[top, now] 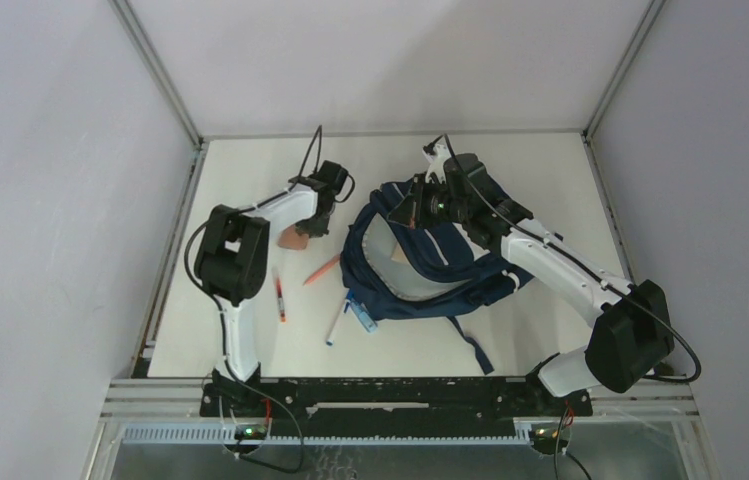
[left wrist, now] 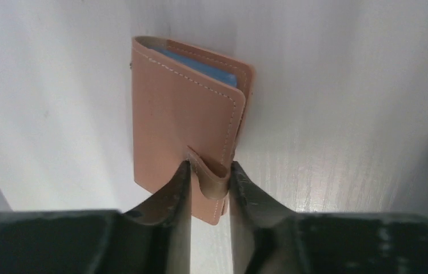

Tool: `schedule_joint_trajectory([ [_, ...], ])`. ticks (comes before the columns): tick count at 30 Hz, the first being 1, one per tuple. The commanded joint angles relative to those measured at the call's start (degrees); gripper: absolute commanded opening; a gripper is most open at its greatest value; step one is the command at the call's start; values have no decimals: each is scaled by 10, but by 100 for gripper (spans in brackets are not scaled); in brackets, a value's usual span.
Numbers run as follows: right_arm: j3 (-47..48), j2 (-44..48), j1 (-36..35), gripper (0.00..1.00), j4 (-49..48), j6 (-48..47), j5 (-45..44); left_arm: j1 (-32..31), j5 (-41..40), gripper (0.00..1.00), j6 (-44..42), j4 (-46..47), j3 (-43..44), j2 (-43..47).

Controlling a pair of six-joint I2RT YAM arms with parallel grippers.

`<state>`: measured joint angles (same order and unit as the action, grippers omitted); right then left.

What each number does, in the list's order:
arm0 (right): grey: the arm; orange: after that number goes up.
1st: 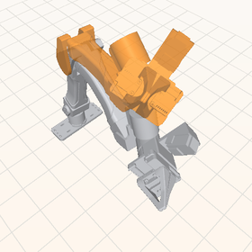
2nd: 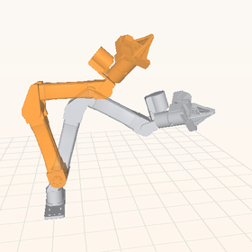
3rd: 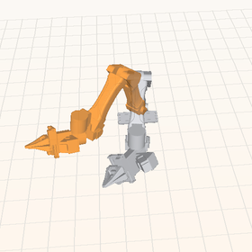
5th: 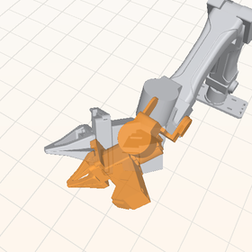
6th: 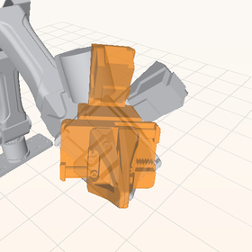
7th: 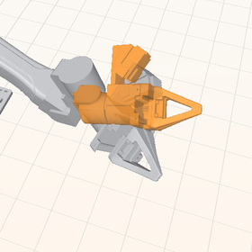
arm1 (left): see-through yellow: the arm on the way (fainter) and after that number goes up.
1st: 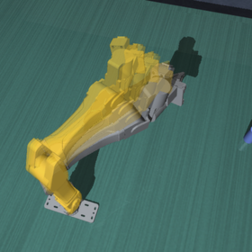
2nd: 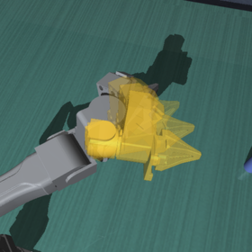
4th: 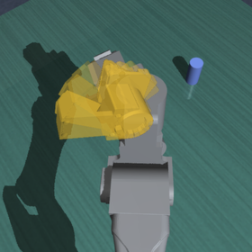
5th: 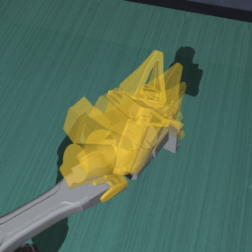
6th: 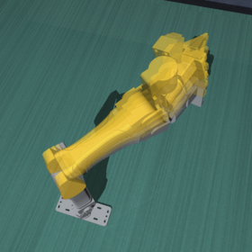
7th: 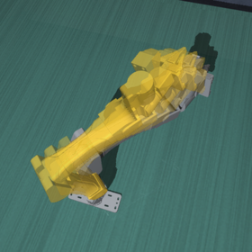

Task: Pack the student bag
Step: Pick up the personal item from the center of the board.

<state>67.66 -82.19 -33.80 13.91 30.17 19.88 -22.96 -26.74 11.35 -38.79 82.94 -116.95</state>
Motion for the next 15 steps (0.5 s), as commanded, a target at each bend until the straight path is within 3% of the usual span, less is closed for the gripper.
schedule_joint_trajectory([
  [1,26,22,-7,0,-57,16,32,8,38,11,2,-15,22,-14],
  [2,26,20,-7,0,-57,16,32,9,38,2,5,-16,23,-10],
  [3,26,20,-7,0,-58,16,33,10,38,0,7,-16,23,-2],
  [11,26,17,2,0,-54,16,35,12,54,0,18,-26,5,164],
  [15,26,18,15,0,-53,14,39,12,189,0,43,17,-41,284],
])
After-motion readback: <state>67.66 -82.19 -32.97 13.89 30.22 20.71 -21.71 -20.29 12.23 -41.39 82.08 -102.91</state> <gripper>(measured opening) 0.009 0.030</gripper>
